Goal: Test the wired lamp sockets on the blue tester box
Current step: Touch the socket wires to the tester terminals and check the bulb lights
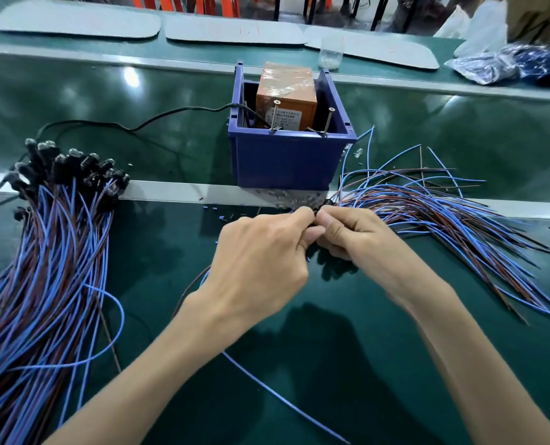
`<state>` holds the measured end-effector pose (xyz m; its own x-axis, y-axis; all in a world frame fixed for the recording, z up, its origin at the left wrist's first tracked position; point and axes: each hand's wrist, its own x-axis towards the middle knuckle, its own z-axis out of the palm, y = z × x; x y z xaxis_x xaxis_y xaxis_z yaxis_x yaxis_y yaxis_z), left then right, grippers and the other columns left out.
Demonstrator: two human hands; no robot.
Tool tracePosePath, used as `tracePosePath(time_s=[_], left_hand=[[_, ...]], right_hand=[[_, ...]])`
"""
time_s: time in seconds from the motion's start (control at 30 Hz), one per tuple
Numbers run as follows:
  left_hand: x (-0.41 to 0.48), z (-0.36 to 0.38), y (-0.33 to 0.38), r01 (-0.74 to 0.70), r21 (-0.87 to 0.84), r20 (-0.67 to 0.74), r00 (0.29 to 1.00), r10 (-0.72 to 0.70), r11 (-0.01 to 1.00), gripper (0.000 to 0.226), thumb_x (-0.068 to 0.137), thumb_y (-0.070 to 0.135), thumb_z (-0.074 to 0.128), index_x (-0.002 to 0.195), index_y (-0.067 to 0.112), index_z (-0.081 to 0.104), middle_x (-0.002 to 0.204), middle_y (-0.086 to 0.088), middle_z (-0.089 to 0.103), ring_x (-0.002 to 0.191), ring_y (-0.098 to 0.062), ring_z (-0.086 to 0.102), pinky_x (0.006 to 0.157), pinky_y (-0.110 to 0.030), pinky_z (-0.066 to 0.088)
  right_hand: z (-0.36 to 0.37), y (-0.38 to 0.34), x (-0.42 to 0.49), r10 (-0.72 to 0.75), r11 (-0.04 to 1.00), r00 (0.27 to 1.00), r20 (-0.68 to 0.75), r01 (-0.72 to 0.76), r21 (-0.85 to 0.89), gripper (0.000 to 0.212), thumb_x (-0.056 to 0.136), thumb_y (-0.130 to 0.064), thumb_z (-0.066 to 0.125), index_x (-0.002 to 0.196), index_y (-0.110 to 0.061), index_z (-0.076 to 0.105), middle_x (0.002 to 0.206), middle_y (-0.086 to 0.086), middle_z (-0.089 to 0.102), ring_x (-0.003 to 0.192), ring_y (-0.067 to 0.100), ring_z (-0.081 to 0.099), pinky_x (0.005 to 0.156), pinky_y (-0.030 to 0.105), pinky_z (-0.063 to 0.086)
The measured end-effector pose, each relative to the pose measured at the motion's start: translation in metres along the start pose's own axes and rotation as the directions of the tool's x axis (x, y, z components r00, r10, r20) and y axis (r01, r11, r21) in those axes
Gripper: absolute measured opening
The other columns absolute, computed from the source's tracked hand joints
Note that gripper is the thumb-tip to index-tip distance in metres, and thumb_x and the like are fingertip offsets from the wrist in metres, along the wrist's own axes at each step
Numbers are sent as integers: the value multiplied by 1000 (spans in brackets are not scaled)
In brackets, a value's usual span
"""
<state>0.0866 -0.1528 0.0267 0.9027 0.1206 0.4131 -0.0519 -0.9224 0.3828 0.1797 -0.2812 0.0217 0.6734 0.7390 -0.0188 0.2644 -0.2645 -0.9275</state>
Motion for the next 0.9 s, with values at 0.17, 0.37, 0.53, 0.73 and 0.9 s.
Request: tracePosePath(time_s=[0.17, 0.37, 0.53, 0.73, 0.9], left_hand=[[5, 16, -5, 204, -137, 50, 979, -199, 969, 36, 100, 32, 30, 67, 19, 27, 54, 2, 40, 61, -37, 37, 54, -39, 28], [13, 21, -4, 584, -593, 406, 811, -420, 555, 42, 104, 30, 34, 65, 15, 42, 56, 10, 37, 57, -14, 33, 57, -30, 29], [2, 25, -9, 340, -387, 168, 940, -296, 857, 37, 99, 33, 31, 66, 19, 36, 48, 6, 37, 54, -22, 32, 52, -33, 26], [-5, 28, -22, -116, 131, -155, 979, 136, 985, 32, 95, 23, 43, 70, 8, 58, 62, -2, 57, 52, -24, 54, 42, -29, 29], [-5, 19, -32, 141, -113, -160, 974, -158, 983, 22, 92, 19, 41, 73, 12, 49, 59, -5, 57, 56, -37, 50, 49, -32, 30]], right_hand=[[15, 12, 6, 27, 991, 992, -121, -11, 132, 36, 101, -17, 44, 66, -8, 44, 67, 6, 39, 72, 20, 35, 76, 37, 37], [24, 14, 3, -198, 964, 933, -299, 130, -233, 36, 94, -27, 44, 61, -16, 36, 55, -9, 33, 56, 5, 29, 56, 24, 29], [28, 12, 6, -124, 972, 937, -328, 49, -230, 40, 100, -20, 46, 62, -10, 39, 57, -6, 35, 58, 6, 29, 58, 25, 30], [21, 9, 6, 360, 879, 933, -18, -332, 343, 50, 103, -27, 41, 53, -22, 47, 49, -12, 36, 40, 3, 25, 40, 15, 19], [12, 13, 5, 365, 895, 911, -194, -286, 342, 38, 103, -19, 38, 65, -19, 39, 56, -6, 38, 47, 6, 28, 42, 14, 23]])
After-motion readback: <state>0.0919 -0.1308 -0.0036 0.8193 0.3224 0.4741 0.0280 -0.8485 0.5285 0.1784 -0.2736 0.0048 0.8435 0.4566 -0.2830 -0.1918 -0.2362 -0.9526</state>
